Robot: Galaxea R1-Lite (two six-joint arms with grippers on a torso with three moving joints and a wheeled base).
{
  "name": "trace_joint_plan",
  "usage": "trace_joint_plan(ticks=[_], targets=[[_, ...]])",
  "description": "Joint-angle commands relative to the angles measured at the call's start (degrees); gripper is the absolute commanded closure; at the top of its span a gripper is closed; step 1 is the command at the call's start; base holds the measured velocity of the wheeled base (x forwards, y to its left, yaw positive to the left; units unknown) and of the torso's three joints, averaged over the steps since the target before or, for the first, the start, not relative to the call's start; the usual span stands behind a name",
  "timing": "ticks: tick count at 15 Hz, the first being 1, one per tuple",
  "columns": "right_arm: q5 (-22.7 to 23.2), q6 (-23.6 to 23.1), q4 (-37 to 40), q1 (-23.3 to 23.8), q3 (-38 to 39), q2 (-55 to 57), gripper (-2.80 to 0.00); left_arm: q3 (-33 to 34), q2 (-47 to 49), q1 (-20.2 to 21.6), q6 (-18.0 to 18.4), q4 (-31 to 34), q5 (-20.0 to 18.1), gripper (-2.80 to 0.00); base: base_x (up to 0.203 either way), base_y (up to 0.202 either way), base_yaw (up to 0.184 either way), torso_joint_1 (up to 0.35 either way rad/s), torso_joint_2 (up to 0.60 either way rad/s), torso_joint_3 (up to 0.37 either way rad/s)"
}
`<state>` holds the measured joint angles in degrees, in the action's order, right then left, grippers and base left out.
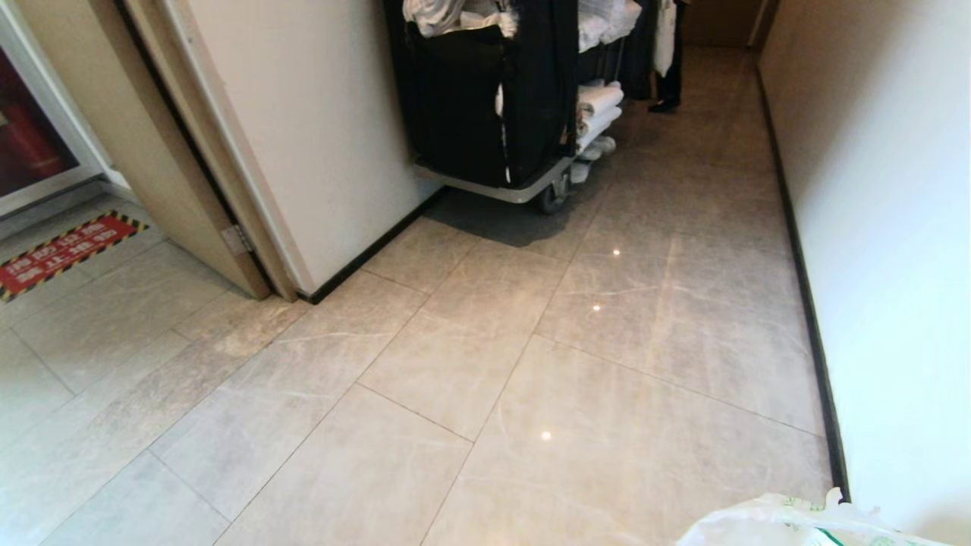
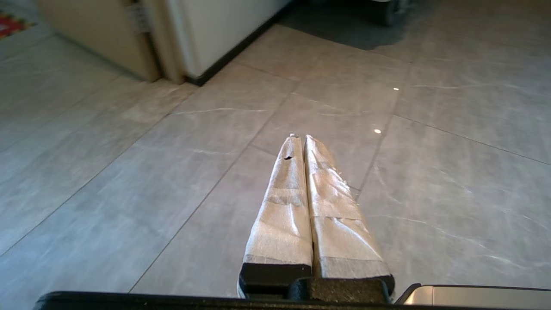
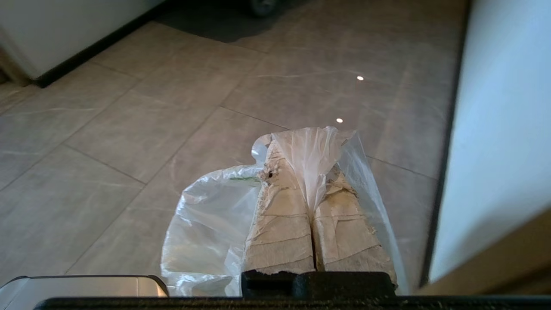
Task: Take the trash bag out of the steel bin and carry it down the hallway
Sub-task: Put the trash bag at the door
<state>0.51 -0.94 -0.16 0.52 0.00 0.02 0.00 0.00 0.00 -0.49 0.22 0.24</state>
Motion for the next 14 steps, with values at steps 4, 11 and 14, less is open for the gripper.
trace_joint_plan(ticks=[4, 11, 14], targets=[[0.0, -0.1, -0.1, 0.0, 0.0, 0.0, 0.00, 0.0, 0.0, 0.0, 0.0, 0.0, 0.0, 0.00, 0.000, 0.007, -0.150, 0.002, 0.00, 0.003], [0.0, -0.1, -0.1, 0.0, 0.0, 0.0, 0.00, 0.0, 0.0, 0.0, 0.0, 0.0, 0.0, 0.00, 0.000, 0.001, -0.009, 0.001, 0.00, -0.127], [0.0, -0.1, -0.1, 0.0, 0.0, 0.0, 0.00, 0.0, 0.0, 0.0, 0.0, 0.0, 0.0, 0.00, 0.000, 0.000, 0.000, -0.002, 0.00, -0.199]])
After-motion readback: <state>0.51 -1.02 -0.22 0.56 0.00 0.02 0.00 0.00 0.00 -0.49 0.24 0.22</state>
